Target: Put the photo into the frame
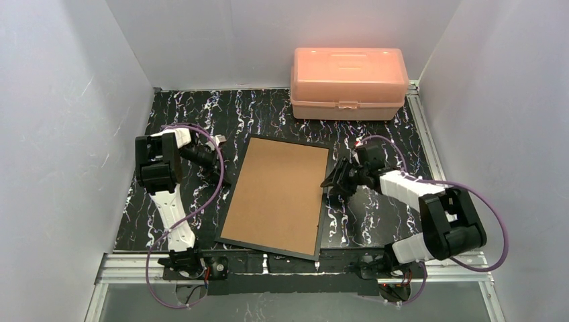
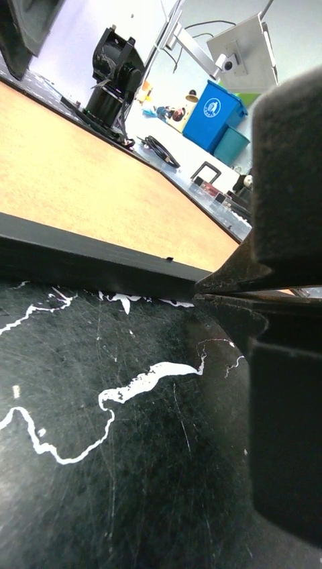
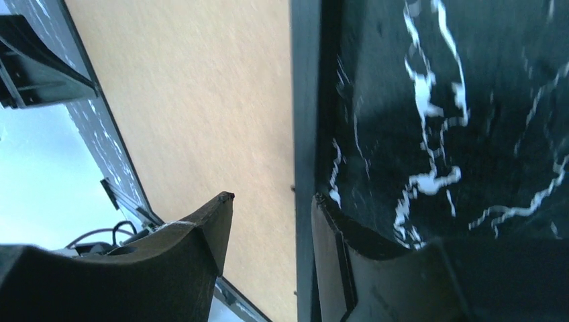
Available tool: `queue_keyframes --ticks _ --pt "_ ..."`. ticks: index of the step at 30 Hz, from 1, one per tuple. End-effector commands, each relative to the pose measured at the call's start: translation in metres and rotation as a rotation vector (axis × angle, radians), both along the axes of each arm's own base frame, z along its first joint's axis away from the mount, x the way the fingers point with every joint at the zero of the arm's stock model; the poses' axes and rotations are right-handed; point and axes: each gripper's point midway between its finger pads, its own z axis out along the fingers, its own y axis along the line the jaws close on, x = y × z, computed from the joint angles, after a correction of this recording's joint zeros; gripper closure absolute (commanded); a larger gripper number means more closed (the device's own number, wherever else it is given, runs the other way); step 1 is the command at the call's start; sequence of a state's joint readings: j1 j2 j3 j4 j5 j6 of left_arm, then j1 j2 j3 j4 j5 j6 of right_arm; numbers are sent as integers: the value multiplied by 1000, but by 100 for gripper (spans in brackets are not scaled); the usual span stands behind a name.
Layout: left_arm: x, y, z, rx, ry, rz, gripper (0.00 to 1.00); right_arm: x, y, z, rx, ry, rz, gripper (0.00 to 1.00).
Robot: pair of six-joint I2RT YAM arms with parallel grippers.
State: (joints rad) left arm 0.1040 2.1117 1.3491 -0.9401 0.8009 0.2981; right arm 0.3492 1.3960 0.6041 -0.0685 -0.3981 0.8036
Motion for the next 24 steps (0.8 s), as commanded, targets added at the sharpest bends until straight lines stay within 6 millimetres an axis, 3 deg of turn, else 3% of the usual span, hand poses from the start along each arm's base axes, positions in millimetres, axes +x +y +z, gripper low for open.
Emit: queue_keyframes --ticks 1,4,7,17,24 --pt "21 2 22 -2 -83 24 100 58 4 37 -5 -165 0 45" --pt "32 3 22 5 -92 34 100 87 4 44 5 -204 -20 45" --pt "42 4 18 5 -88 43 100 106 6 38 10 -209 -25 45" --pt "42 -7 3 -4 -57 19 94 114 4 7 -19 -164 -23 46" --pt "39 -11 -1 -4 -46 4 95 118 -3 -7 -32 -146 -44 46"
